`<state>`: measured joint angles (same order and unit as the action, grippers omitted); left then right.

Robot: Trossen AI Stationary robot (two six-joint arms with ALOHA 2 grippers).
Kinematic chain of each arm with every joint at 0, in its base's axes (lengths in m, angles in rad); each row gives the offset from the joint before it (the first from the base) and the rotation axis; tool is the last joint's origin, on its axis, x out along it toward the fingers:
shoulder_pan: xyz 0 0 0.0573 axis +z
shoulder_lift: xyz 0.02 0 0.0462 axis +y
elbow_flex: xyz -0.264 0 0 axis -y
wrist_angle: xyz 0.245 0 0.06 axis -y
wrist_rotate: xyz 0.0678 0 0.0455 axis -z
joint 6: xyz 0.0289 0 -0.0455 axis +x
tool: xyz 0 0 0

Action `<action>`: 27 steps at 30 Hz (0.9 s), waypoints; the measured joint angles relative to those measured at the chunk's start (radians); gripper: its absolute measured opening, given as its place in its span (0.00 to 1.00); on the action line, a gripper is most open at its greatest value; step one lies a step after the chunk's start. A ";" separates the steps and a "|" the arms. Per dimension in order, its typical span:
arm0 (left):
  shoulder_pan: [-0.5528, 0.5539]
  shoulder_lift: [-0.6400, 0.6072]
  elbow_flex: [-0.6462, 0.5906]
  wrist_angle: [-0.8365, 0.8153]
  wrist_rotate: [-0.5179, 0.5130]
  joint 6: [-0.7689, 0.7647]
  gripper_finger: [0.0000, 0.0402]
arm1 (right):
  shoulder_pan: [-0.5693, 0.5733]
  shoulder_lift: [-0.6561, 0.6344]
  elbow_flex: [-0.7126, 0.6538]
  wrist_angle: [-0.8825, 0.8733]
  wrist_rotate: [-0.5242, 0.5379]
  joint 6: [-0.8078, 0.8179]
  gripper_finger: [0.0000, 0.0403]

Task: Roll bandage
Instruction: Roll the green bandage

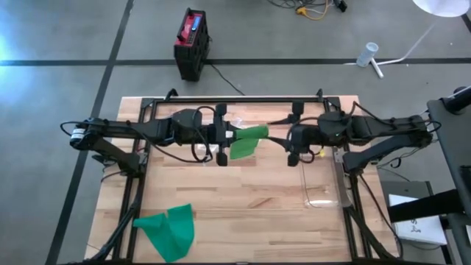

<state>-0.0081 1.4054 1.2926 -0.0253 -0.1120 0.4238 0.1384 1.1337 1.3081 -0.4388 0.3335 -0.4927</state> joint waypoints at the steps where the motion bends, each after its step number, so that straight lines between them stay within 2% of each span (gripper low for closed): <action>1: 0.000 0.000 -0.002 -0.004 0.000 -0.009 0.08 | 0.001 0.001 0.011 -0.017 -0.030 -0.008 0.46; 6: -0.004 0.004 -0.007 -0.021 0.000 -0.023 0.07 | 0.001 -0.001 0.044 -0.030 -0.132 -0.045 0.44; 10: -0.006 0.004 -0.007 -0.017 0.001 -0.023 0.07 | 0.001 0.000 0.042 -0.029 -0.130 -0.058 0.40; 20: -0.006 0.004 -0.002 0.005 -0.033 -0.053 0.07 | 0.001 0.000 0.031 -0.084 -0.120 0.126 0.28; 23: -0.006 0.004 -0.002 0.026 -0.089 -0.070 0.08 | 0.001 0.000 0.031 -0.087 -0.094 0.127 0.24; 27: -0.006 0.004 -0.002 0.027 -0.098 -0.074 0.08 | 0.001 0.004 0.031 -0.081 -0.037 0.126 0.21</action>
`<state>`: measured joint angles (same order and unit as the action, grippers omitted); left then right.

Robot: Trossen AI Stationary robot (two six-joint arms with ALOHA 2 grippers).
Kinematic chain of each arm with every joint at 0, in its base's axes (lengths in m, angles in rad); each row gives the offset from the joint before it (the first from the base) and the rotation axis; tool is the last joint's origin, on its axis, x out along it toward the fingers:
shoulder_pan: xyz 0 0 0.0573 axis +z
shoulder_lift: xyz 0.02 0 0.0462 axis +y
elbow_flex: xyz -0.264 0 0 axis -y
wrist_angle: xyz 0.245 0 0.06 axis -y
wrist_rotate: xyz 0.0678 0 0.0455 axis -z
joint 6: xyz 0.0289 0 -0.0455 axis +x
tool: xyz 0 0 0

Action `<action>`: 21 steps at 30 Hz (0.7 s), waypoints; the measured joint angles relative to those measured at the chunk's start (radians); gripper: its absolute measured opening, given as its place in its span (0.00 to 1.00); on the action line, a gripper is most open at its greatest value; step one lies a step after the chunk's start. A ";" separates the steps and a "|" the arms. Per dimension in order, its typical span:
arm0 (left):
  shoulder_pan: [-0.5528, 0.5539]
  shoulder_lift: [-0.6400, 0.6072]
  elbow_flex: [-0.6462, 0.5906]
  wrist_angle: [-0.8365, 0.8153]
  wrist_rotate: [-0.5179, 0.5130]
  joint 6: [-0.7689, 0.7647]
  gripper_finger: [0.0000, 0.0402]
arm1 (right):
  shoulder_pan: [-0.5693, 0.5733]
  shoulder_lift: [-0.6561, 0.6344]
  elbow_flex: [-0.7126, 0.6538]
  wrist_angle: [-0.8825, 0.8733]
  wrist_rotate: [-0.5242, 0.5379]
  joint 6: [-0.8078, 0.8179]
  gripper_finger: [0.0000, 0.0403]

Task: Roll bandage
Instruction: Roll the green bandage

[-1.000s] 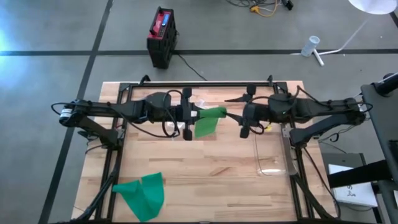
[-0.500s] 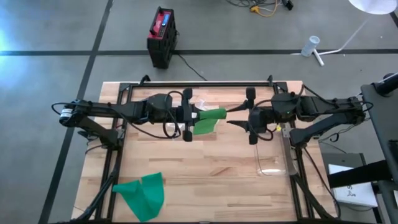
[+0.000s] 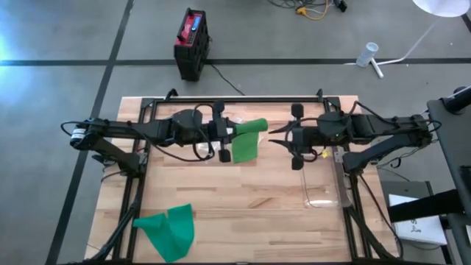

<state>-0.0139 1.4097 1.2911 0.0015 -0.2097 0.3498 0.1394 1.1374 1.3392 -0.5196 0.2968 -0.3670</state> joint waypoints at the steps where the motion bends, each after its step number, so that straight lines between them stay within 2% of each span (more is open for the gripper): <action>1: 0.000 0.000 0.000 0.002 0.005 0.001 0.07 | 0.000 0.000 0.000 0.001 0.022 -0.004 0.20; 4: -0.003 0.000 0.000 0.026 0.018 0.001 0.07 | -0.002 0.010 0.000 0.022 0.073 -0.011 0.19; 10: -0.003 0.000 0.000 0.033 0.040 0.002 0.08 | -0.002 0.035 0.000 0.057 0.091 -0.034 0.19; 15: -0.003 0.000 -0.002 0.040 0.036 0.003 0.07 | -0.002 0.050 0.000 0.091 0.176 -0.043 0.22; 21: -0.003 0.000 -0.003 0.039 0.036 0.006 0.08 | -0.002 0.057 0.000 0.091 0.193 -0.044 0.19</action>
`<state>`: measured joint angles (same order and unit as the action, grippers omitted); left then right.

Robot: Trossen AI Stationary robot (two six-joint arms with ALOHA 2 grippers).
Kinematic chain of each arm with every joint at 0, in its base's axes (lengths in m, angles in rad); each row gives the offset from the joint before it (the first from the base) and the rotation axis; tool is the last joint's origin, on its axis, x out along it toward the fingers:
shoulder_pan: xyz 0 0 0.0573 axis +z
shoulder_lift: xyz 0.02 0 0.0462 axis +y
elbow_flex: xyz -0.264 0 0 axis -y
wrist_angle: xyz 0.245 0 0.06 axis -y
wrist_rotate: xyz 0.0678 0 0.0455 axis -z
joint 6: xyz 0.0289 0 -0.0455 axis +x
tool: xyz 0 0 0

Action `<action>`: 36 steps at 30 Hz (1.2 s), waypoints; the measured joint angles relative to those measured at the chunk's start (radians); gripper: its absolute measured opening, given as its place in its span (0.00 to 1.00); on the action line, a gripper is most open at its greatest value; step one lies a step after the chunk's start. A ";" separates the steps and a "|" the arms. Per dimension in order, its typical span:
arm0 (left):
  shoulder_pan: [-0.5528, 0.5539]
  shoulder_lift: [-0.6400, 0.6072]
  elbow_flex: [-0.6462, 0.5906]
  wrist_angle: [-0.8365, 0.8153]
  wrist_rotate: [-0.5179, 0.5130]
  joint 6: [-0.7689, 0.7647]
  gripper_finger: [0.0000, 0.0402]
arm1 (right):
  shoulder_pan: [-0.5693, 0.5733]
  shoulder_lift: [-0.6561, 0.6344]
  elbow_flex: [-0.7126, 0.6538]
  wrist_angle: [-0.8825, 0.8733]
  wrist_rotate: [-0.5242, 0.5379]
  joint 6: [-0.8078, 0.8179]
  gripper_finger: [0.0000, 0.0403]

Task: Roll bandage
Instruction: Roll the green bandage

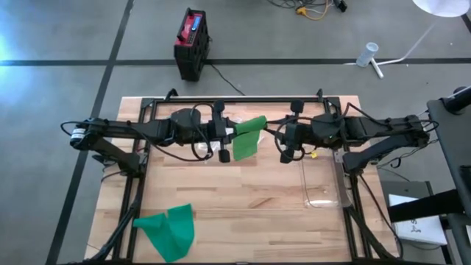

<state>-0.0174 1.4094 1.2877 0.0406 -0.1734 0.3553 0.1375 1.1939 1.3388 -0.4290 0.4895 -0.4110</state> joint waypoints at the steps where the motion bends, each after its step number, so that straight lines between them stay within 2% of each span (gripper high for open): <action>1: 0.000 0.000 0.000 0.000 0.000 0.000 0.08 | 0.000 0.000 0.000 0.000 -0.003 0.000 0.18; 9: -0.002 0.000 -0.001 0.002 -0.046 -0.034 0.08 | 0.001 -0.002 0.000 -0.011 -0.067 -0.025 0.01; 18: -0.002 0.002 -0.002 0.015 -0.047 -0.050 0.07 | 0.015 -0.001 0.001 -0.033 -0.162 -0.034 0.01; 25: -0.002 0.003 -0.002 0.014 -0.050 -0.051 0.07 | 0.036 -0.008 0.000 -0.038 -0.155 -0.035 0.00; 28: -0.001 0.003 -0.002 0.012 -0.054 -0.051 0.07 | 0.041 -0.020 0.000 -0.048 -0.096 -0.035 0.00; 32: 0.000 0.002 -0.002 0.011 -0.064 -0.051 0.08 | 0.042 -0.049 0.000 -0.047 0.070 -0.035 0.03; 36: 0.000 0.002 -0.002 0.008 -0.063 -0.051 0.08 | 0.042 -0.085 0.000 -0.054 0.104 -0.045 0.10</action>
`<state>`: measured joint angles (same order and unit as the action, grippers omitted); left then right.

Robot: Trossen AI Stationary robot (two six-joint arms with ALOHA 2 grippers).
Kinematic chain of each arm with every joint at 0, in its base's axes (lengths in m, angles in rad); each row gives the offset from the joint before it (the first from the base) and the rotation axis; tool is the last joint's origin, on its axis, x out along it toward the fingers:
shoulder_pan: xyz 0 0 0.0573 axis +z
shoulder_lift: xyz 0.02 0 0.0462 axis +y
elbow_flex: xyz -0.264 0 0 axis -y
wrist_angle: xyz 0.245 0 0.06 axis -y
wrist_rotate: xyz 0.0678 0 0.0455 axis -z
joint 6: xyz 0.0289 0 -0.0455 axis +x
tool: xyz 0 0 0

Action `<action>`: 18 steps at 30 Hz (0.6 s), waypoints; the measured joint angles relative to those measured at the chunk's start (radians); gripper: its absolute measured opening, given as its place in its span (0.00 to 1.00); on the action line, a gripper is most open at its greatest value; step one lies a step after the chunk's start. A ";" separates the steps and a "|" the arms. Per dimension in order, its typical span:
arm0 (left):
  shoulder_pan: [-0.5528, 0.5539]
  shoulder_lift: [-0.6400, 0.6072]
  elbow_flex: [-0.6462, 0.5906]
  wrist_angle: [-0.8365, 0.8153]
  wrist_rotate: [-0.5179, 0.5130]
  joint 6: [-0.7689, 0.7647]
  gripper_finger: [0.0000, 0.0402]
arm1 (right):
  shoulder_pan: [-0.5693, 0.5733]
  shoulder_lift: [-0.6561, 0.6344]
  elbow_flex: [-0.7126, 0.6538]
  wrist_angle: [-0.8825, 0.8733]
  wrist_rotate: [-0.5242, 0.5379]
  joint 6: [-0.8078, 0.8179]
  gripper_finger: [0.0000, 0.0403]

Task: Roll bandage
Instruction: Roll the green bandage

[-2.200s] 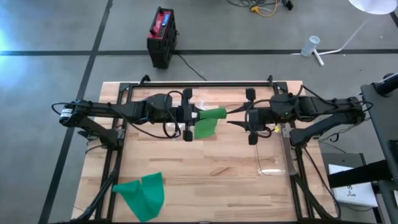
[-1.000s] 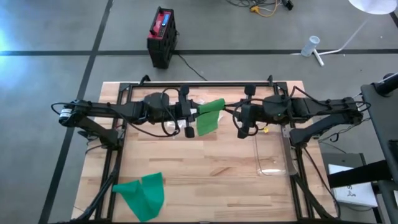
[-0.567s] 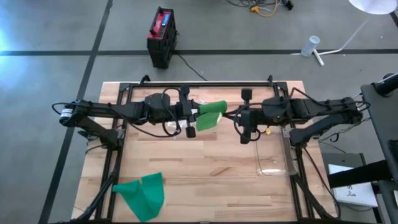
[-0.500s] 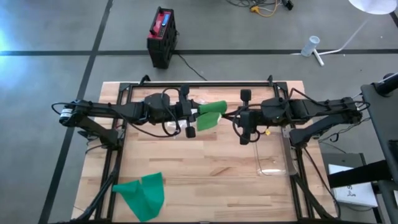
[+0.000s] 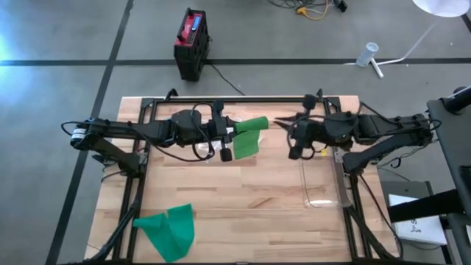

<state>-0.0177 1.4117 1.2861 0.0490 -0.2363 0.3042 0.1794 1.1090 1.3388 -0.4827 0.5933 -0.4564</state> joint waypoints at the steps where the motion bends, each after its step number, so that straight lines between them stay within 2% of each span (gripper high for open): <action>1: 0.000 0.000 0.000 0.000 0.000 0.000 0.07 | 0.000 -0.008 0.000 0.001 -0.002 0.000 0.12; 4: 0.000 0.000 0.000 -0.002 0.002 0.000 0.07 | 0.000 -0.021 0.000 0.013 -0.059 0.016 0.18; 8: 0.000 0.000 0.000 0.012 0.008 0.000 0.08 | 0.000 -0.012 0.000 0.076 -0.195 0.028 0.24; 11: 0.000 0.000 0.000 0.017 0.010 0.000 0.07 | 0.000 0.013 0.000 0.114 -0.210 0.015 0.26; 15: -0.001 0.000 0.000 0.020 0.017 -0.011 0.07 | -0.001 0.035 -0.001 0.124 -0.211 -0.097 0.28; 18: -0.001 0.000 0.000 0.019 0.045 -0.001 0.08 | -0.002 0.033 -0.001 0.170 -0.307 -0.105 0.32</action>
<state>-0.0189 1.4113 1.2865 0.0677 -0.1911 0.3036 0.1770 1.1418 1.3378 -0.3123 0.2867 -0.5615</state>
